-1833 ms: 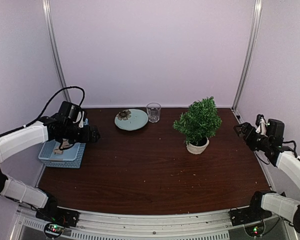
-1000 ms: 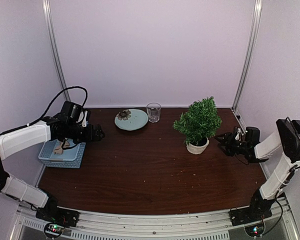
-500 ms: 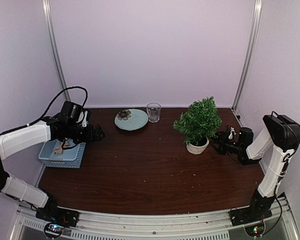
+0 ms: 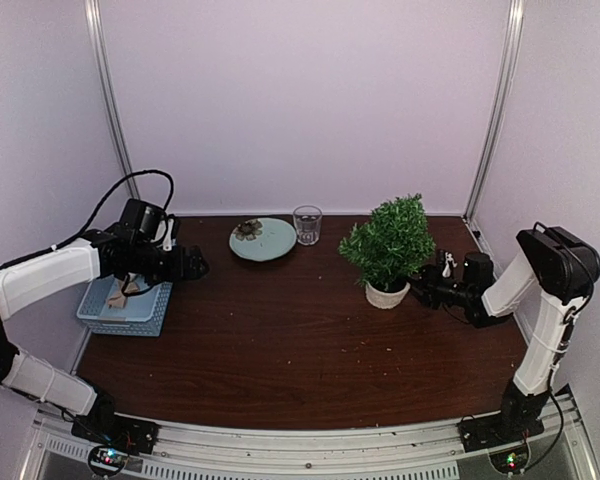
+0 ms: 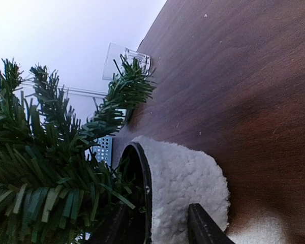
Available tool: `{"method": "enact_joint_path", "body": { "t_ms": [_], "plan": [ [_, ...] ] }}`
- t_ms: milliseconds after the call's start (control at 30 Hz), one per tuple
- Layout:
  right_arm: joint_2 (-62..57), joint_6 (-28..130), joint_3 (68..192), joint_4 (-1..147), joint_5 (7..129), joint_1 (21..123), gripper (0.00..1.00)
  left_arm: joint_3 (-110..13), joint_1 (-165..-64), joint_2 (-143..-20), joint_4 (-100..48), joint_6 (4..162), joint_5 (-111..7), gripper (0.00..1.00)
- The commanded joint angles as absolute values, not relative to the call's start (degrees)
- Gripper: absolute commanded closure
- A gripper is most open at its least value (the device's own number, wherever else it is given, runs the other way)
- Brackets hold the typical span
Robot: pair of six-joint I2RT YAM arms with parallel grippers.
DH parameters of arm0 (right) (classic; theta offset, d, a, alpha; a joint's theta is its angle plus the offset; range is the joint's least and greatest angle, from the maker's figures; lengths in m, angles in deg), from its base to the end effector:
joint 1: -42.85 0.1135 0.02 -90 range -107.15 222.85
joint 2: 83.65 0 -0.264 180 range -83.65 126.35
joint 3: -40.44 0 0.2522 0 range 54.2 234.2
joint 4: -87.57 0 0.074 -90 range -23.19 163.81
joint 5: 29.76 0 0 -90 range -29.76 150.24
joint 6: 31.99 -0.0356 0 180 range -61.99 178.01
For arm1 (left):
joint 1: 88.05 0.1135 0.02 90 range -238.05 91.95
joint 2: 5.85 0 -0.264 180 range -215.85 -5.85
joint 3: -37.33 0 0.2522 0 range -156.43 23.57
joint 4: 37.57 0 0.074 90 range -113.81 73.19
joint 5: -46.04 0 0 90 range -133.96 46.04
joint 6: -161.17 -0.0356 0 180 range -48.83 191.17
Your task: Decorate the small christmas tree
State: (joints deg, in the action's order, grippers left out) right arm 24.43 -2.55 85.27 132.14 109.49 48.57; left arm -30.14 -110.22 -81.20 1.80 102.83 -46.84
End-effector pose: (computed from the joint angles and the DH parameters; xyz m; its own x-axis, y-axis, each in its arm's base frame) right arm 0.3033 0.0575 0.1081 -0.8352 0.4877 -0.2543 -0.1054 0.3119 0.9443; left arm 0.2562 -0.1063 0.2539 -0.7932 -0.2428 -0.5584 -0.0093 0.9217 -0.3877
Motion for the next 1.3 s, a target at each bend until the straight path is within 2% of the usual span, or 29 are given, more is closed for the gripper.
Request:
{"method": "enact_joint_path", "body": {
  "t_ms": [0, 733, 1000, 1133, 1267],
  "plan": [
    [25.61, -2.24, 87.32, 131.92, 107.84, 51.74, 0.61, -30.79, -107.64, -79.73, 1.91, 104.41, -48.09, 0.02],
    [36.5, -3.34, 100.76, 131.0, 105.49, 67.35, 0.67, -30.72, -95.01, -76.94, 8.08, 107.82, -46.93, 0.02],
    [37.93, -4.05, 103.99, 130.48, 105.5, 71.02, 0.67, -31.74, -86.54, -77.44, 9.55, 109.57, -47.14, 0.02],
    [37.97, -4.88, 104.05, 131.91, 105.83, 70.6, 0.64, -33.95, -82.85, -79.84, 10.6, 108.78, -45.26, 0.02],
    [36.04, -5.44, 101.64, 133.78, 105.81, 67.96, 0.55, -35.4, -80.7, -82.62, 9.16, 107.28, -41.09, 0.03]
  ]
}}
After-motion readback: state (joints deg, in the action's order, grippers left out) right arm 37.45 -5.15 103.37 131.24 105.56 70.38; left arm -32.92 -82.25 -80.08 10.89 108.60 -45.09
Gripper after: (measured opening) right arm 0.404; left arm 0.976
